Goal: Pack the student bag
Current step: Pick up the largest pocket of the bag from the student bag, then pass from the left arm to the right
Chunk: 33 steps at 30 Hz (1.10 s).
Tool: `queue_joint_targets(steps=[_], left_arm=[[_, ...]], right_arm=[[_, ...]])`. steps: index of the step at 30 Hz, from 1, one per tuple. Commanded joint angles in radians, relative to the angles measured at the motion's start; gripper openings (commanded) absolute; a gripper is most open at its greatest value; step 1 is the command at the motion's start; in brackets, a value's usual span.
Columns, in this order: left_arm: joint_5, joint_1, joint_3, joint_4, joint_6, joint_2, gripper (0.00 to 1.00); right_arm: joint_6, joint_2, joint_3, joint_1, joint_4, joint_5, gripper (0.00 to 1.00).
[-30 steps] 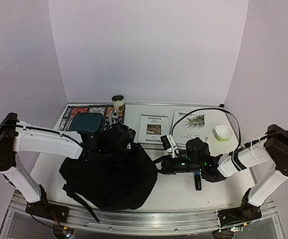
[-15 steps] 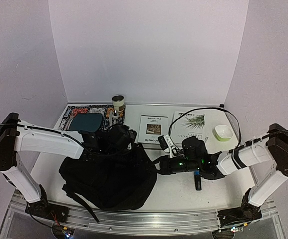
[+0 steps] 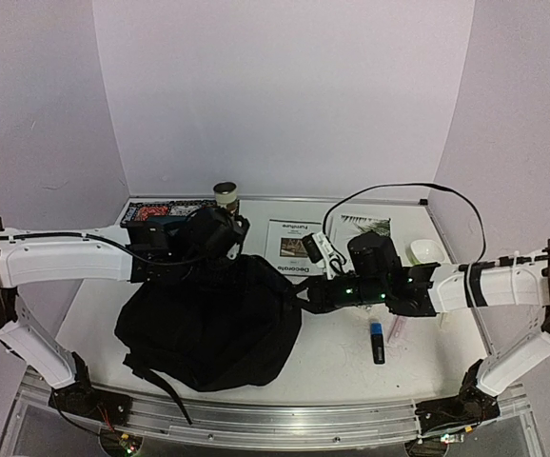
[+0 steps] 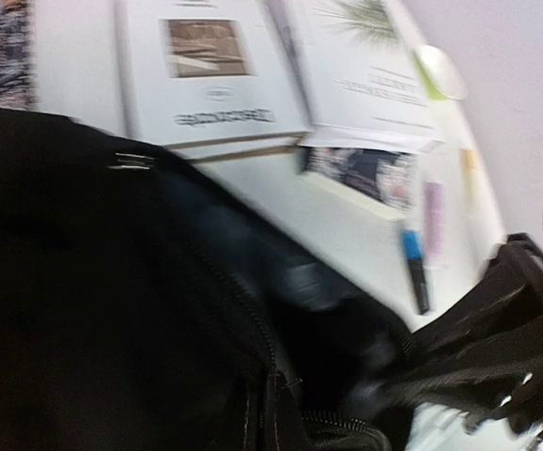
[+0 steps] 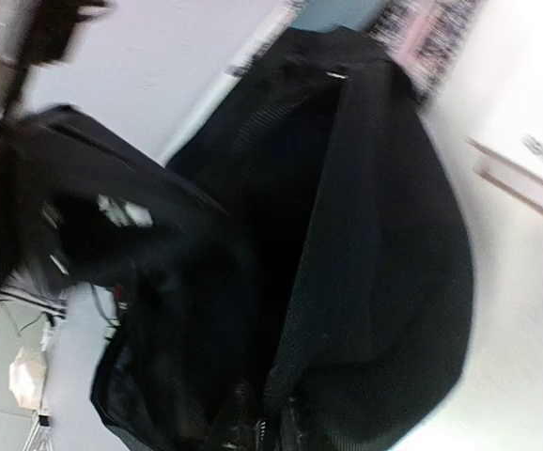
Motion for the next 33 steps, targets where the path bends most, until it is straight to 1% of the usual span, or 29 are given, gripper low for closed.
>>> queue_joint_targets(steps=[1, 5, 11, 15, 18, 21, 23, 24, 26, 29, 33], left_arm=[[-0.138, 0.054, 0.073, -0.181, 0.090, -0.044, 0.00], [-0.093, 0.054, 0.108, -0.179, 0.102, -0.018, 0.00], [-0.050, 0.054, 0.171, -0.188, 0.144, -0.046, 0.00], [0.001, 0.062, 0.247, -0.214, 0.189, -0.064, 0.00], [0.035, 0.072, 0.304, -0.215, 0.207, -0.086, 0.00], [0.039, 0.082, 0.339, -0.220, 0.216, -0.100, 0.00], [0.007, 0.090, 0.345, -0.243, 0.211, -0.099, 0.00], [-0.005, 0.090, 0.343, -0.253, 0.210, -0.092, 0.00], [-0.004, 0.091, 0.331, -0.261, 0.205, -0.070, 0.00], [0.002, 0.091, 0.321, -0.261, 0.200, -0.027, 0.00], [-0.018, 0.092, 0.357, -0.260, 0.213, 0.024, 0.00]], right_arm=[[-0.071, -0.010, 0.035, -0.042, -0.207, 0.029, 0.20], [-0.055, 0.028, 0.072, -0.042, -0.241, 0.021, 0.22], [-0.034, 0.048, 0.105, -0.043, -0.322, 0.096, 0.16], [-0.036, 0.025, 0.149, -0.044, -0.423, 0.212, 0.17], [-0.034, 0.046, 0.185, -0.049, -0.507, 0.294, 0.17], [-0.051, 0.079, 0.239, -0.050, -0.560, 0.326, 0.17], [-0.067, 0.094, 0.294, -0.050, -0.608, 0.326, 0.18], [-0.075, 0.096, 0.329, -0.049, -0.641, 0.322, 0.19], [-0.083, 0.075, 0.378, -0.044, -0.673, 0.304, 0.27], [-0.072, 0.007, 0.384, -0.035, -0.664, 0.249, 0.36], [-0.053, -0.046, 0.373, 0.003, -0.644, 0.197, 0.48]])
